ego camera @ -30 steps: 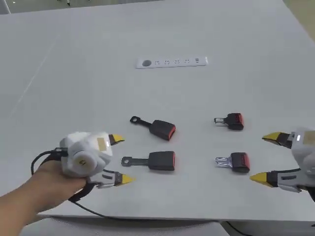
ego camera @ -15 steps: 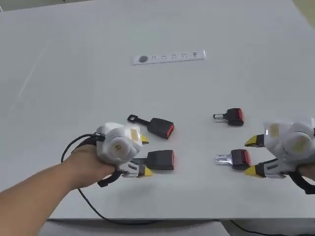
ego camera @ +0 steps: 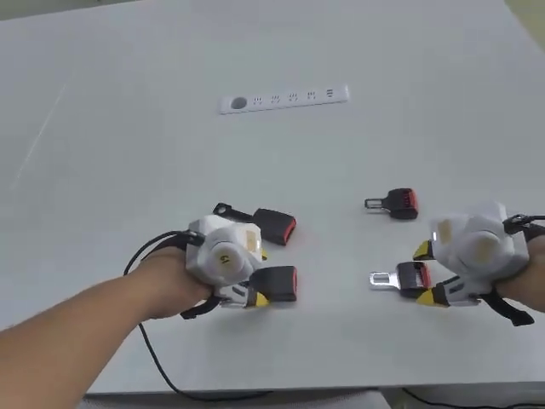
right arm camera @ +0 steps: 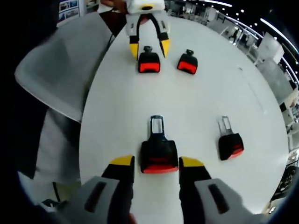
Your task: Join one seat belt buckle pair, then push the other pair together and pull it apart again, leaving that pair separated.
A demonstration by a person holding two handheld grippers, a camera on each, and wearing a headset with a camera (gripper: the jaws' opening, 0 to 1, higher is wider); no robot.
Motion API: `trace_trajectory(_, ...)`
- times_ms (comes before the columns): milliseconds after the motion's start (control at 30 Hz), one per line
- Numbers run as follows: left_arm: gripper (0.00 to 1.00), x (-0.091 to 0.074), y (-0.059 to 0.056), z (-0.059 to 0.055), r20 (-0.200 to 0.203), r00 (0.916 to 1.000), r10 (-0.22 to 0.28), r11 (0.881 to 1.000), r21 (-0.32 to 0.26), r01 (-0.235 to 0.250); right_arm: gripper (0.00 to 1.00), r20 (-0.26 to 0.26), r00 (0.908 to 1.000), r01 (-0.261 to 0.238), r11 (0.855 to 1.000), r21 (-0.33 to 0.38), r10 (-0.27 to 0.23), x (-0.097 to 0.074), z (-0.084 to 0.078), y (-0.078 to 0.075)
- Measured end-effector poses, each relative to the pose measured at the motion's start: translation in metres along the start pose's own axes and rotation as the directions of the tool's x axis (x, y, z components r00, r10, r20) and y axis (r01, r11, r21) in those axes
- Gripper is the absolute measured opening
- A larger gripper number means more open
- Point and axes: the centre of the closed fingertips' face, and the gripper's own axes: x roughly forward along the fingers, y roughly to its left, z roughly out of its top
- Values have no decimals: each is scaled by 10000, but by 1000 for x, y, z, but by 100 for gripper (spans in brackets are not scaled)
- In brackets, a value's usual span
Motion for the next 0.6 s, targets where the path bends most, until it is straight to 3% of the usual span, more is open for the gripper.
trace_trajectory(100, 33, 4, -5, -3, -305, 9992, -274, 9992, 268, 282, 35, -193, 9998, -5, 10000, 48, 6, 4, -4, -2)
trace_trajectory(267, 33, 6, -3, -5, -393, 9992, -92, 9992, 373, 107, 34, -159, 9998, -109, 9999, -46, 108, 5, -4, -4)
trace_trajectory(333, 33, 7, -4, -7, -557, 9983, -157, 9953, 950, 210, 33, -149, 9999, -43, 9999, 102, 44, 6, -4, -8)
trace_trajectory(367, 33, 7, -3, -5, -526, 9985, -169, 9971, 733, 207, 33, -164, 9998, -67, 9999, 94, 69, 5, -3, -6)
trace_trajectory(433, 33, 8, -3, -5, -698, 9974, -180, 9966, 784, 235, 33, -173, 9998, -49, 10000, 12, 49, 5, -3, -6)
trace_trajectory(600, 33, 8, -3, -6, -656, 9976, -226, 9976, 631, 268, 33, -176, 9998, -24, 9999, -148, 22, 3, 0, -3)
